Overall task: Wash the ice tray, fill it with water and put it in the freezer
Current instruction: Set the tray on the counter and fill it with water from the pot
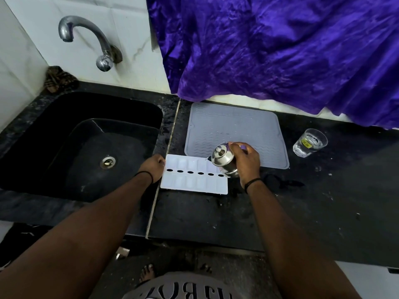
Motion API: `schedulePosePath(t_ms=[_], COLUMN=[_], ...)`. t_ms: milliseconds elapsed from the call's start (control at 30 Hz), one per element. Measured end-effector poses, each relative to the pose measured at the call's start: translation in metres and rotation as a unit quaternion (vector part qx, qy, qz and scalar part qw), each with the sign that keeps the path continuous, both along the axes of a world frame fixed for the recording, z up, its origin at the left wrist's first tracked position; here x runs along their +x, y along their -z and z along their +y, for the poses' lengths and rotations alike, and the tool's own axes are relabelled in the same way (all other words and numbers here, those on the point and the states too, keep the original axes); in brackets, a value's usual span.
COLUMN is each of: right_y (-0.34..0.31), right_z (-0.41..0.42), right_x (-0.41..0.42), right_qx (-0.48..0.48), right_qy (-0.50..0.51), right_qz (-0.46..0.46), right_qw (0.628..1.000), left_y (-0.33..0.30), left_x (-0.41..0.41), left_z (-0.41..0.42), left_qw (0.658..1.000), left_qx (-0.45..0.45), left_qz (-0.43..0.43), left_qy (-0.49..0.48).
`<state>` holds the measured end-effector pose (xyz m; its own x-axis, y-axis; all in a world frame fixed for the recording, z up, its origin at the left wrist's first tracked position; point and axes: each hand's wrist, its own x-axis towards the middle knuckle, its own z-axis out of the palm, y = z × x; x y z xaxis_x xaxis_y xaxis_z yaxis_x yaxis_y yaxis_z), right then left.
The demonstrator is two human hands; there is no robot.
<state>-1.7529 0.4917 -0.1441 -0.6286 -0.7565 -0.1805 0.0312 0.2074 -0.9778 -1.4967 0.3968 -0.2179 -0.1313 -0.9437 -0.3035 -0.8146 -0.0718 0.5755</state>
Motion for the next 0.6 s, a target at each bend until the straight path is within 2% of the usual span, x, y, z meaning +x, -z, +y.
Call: schedulePosePath(t_ms=[433, 600], right_y=[-0.0022, -0.0041], right_z=[0.0022, 0.0014], right_x=[0.0018, 0.0018], right_qx=[-0.007, -0.012], right_qy=[0.001, -0.003], right_qz=[-0.007, -0.037], right_qw=[1.000, 0.999], left_y=[0.0011, 0.0012], left_x=[0.0009, 0.0009], left_z=[0.0004, -0.0002], left_qw=[1.000, 1.000], left_qx=[0.003, 0.004], left_qz=[0.000, -0.001], left_qy=[-0.001, -0.004])
